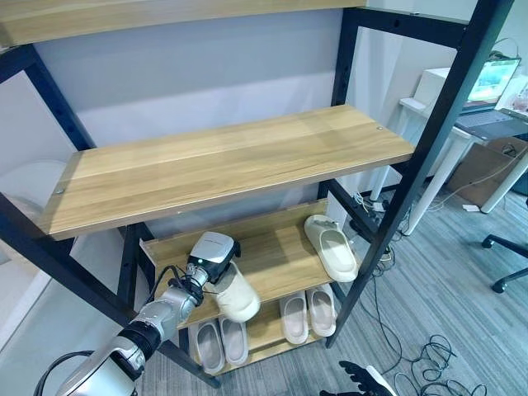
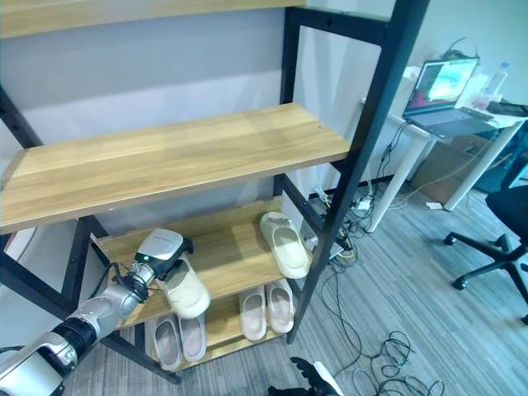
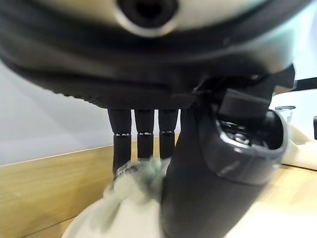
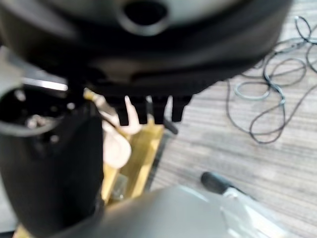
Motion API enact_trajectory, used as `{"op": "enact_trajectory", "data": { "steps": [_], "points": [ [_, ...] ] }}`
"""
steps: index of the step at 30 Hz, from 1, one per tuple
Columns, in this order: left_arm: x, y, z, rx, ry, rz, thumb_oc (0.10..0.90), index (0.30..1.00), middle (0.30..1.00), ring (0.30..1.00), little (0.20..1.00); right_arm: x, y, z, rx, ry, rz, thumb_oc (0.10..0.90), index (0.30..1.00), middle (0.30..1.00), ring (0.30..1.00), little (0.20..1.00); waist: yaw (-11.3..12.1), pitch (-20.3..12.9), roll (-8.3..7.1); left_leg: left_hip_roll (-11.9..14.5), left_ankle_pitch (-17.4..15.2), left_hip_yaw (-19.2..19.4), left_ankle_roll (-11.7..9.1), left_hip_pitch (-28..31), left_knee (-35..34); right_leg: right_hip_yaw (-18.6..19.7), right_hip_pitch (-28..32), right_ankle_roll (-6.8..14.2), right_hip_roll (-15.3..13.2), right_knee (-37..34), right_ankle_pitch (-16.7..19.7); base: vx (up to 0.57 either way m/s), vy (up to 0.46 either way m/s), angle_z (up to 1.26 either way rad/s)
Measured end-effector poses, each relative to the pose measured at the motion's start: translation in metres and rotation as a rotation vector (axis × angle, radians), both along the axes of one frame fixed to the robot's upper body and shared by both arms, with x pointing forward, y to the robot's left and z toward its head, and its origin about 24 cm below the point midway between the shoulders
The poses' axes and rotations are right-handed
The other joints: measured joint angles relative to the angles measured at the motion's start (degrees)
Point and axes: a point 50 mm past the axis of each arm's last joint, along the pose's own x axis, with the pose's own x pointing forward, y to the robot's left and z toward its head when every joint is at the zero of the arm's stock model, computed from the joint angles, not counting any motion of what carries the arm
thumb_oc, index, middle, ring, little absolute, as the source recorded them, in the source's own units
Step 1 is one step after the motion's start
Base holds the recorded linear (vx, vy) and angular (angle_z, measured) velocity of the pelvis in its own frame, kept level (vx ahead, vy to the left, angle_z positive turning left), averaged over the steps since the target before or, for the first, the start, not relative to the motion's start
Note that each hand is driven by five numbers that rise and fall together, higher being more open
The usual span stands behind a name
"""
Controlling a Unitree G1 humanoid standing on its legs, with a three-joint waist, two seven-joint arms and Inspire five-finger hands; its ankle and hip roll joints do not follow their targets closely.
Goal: Arrange the slippers neatly on the shoe rack.
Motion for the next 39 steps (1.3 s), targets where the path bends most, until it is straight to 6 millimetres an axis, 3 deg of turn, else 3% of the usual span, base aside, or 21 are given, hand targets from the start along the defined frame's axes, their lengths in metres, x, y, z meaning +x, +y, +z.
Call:
{"op": "enact_trajectory", "data": {
  "steps": [23, 32, 39],
  "points": [
    [0.003, -0.015, 0.006, -0.041, -0.077, -0.031, 0.4, 0.3, 0.3, 0.3, 0.3, 0.003, 0.001, 0.001, -0.025, -0.024, 0.012, 0.8, 0.9, 0.9, 0.9, 0.9, -1.57, -0.01, 0.06, -0.05, -0.68, 2.9, 0.18, 0.47, 0.01, 2.6, -1.28, 0.12, 0.03, 0.0, 0.06, 0.0, -0.018, -0.06],
    [0.019, -0.038, 0.037, -0.14, -0.203, -0.084, 0.4, 0.3, 0.3, 0.3, 0.3, 0.007, 0.003, 0.002, -0.035, -0.043, 0.02, 0.8, 0.9, 0.9, 0.9, 0.9, -3.36, 0.13, 0.08, 0.01, -0.8, 3.6, 0.16, -0.08, 0.01, 3.13, -2.0, 0.25, 0.15, 0.0, 0.15, 0.01, -0.009, -0.02],
    [0.017, -0.062, 0.04, -0.239, -0.201, -0.119, 0.4, 0.3, 0.3, 0.3, 0.3, 0.008, 0.002, 0.002, -0.038, -0.049, 0.019, 0.8, 0.9, 0.9, 0.9, 0.9, -3.49, 0.28, 0.21, 0.03, -0.97, 3.94, 0.09, -0.07, 0.01, 3.4, -2.42, 0.25, 0.18, 0.0, 0.14, 0.01, -0.019, -0.02]
  ]
}}
